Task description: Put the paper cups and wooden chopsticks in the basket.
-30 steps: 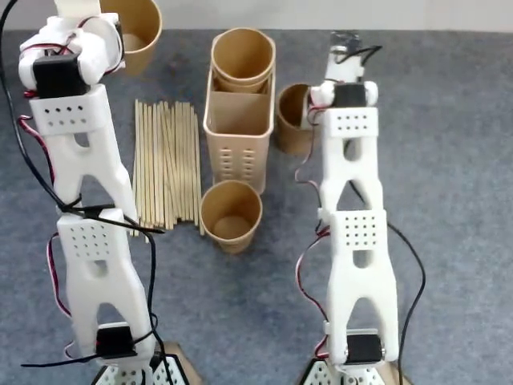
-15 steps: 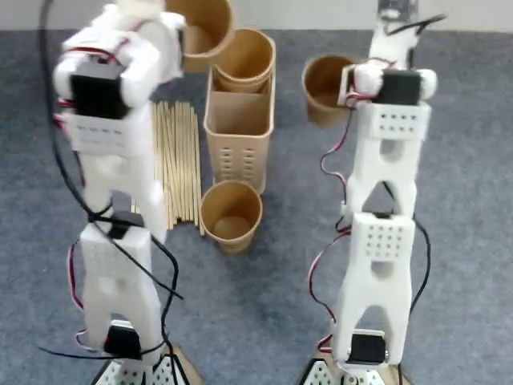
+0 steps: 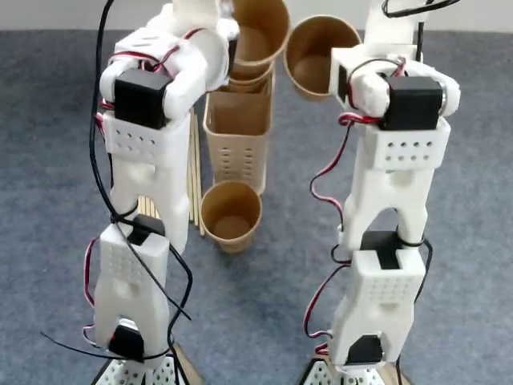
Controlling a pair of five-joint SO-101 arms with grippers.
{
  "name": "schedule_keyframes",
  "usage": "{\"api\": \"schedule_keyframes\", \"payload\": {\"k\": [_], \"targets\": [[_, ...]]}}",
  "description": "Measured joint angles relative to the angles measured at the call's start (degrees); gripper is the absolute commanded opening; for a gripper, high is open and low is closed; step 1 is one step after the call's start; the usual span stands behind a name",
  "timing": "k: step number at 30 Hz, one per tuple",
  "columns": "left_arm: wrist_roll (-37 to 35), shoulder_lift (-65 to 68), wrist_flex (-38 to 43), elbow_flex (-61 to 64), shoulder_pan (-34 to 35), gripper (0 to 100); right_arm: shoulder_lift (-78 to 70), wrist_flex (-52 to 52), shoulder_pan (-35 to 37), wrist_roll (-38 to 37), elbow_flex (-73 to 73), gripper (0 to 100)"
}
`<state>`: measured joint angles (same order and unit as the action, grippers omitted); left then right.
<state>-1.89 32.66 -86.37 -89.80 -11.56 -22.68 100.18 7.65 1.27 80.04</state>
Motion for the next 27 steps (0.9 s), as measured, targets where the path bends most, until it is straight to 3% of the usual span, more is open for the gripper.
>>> {"api": "schedule_keyframes", "payload": {"k": [8, 11, 15, 21, 27], "targets": [[0.00, 0.18, 10.29, 17.93, 1.58, 2, 0.09, 0.00, 0.62, 0.09, 0.00, 0.5], [-0.18, 0.18, 10.81, 19.78, 3.52, 10, 0.09, -1.23, 0.79, 0.09, -0.09, 0.5], [-0.09, 0.18, 11.08, 20.13, 6.07, 19, 0.09, -4.66, 1.67, 0.09, -0.26, 0.5], [0.00, 0.18, 11.08, 17.23, 6.24, 20, 0.09, -8.97, 5.80, 0.09, -0.53, 0.5], [0.00, 0.18, 10.55, 6.33, 7.47, 19, 0.09, -16.70, 8.18, 0.09, -0.62, 0.5]]}}
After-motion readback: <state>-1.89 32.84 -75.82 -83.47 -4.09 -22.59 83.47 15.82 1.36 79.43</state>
